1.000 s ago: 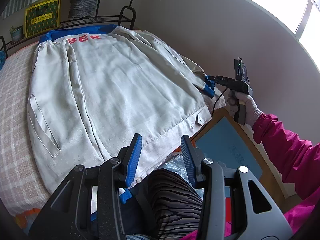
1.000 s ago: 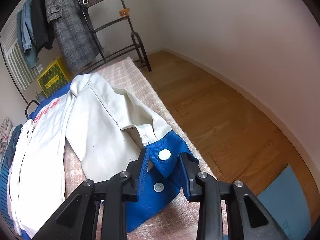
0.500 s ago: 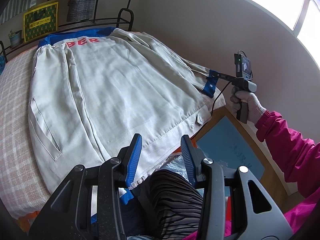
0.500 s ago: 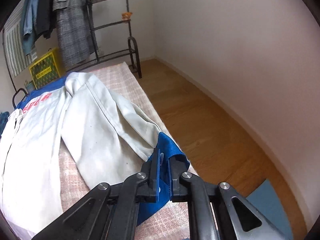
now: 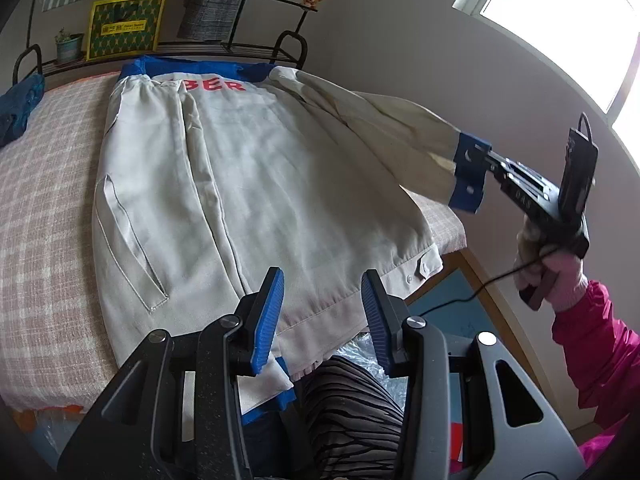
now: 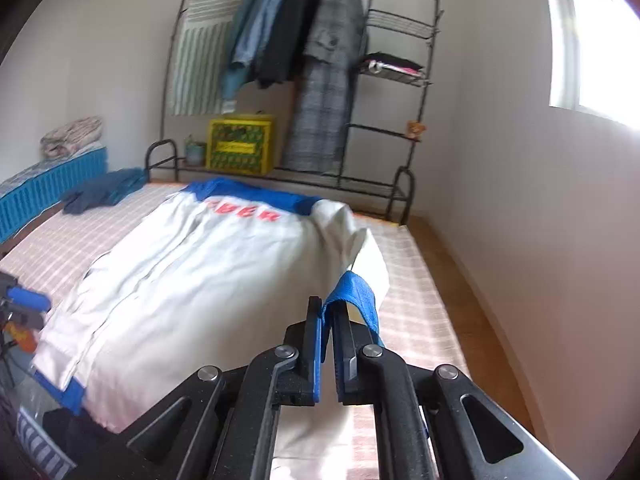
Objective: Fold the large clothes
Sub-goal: 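Lift the held sleeve with the right tool toward the jacket back, then lay the sleeve along the jacket side with the right tool, cuff at hem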
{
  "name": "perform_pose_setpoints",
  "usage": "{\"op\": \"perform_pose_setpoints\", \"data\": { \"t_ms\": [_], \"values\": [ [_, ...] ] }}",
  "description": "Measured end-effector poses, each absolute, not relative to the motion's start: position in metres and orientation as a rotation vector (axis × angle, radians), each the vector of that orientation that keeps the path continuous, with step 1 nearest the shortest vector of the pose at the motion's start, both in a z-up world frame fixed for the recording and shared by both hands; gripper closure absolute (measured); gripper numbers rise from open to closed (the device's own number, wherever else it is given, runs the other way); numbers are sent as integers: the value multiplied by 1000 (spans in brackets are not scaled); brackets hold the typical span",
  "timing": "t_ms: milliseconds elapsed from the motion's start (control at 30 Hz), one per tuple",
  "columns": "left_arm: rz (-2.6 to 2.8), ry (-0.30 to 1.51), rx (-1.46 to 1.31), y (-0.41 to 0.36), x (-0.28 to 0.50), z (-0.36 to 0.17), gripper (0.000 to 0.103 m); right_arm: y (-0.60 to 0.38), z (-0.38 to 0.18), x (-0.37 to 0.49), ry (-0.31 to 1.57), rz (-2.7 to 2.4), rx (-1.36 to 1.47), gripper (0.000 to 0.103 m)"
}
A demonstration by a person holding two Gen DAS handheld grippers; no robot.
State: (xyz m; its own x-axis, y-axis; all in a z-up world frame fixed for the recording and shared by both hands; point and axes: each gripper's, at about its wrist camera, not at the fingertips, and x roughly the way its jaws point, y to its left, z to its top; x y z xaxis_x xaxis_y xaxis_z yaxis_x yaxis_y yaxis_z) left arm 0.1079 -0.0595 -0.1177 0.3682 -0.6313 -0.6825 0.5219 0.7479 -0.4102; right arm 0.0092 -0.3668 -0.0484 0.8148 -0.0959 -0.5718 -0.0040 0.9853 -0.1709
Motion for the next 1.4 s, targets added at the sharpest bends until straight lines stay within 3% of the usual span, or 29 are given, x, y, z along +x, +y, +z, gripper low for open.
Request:
{"op": "perform_pose_setpoints", "data": {
  "t_ms": [300, 467, 533, 633, 800, 933, 1000, 1300, 1367, 1400],
  "values": [
    [-720, 987, -244, -53, 132, -136, 62, -296, -145, -4, 862, 244, -280, 101],
    [-760, 1057, -307, -75, 149, -155, 62, -299, -161, -16, 950, 299, -293, 98],
    [-786, 1086, -330, -87, 157, -162, 62, -307, -156, -22, 977, 352, -231, 94],
    [-813, 1121, -358, -108, 169, -171, 62, -313, -142, -39, 960, 412, -150, 73],
    [-834, 1158, -362, -143, 195, -184, 62, -348, -121, -54, 917, 448, 35, 72],
    [-838, 1188, -411, -166, 227, -191, 62, -400, -116, -43, 865, 309, 206, 56],
    [-830, 1192, -435, -175, 243, -195, 62, -428, -119, -24, 860, 257, 295, 53],
    [-792, 1245, -494, -206, 307, -226, 62, -477, -170, 38, 949, 215, 517, 54],
    [-822, 1251, -505, -211, 313, -229, 64, -474, -177, 42, 965, 240, 523, 72],
    [-833, 1241, -497, -213, 314, -228, 69, -472, -181, 44, 982, 243, 515, 77]
  ]
}}
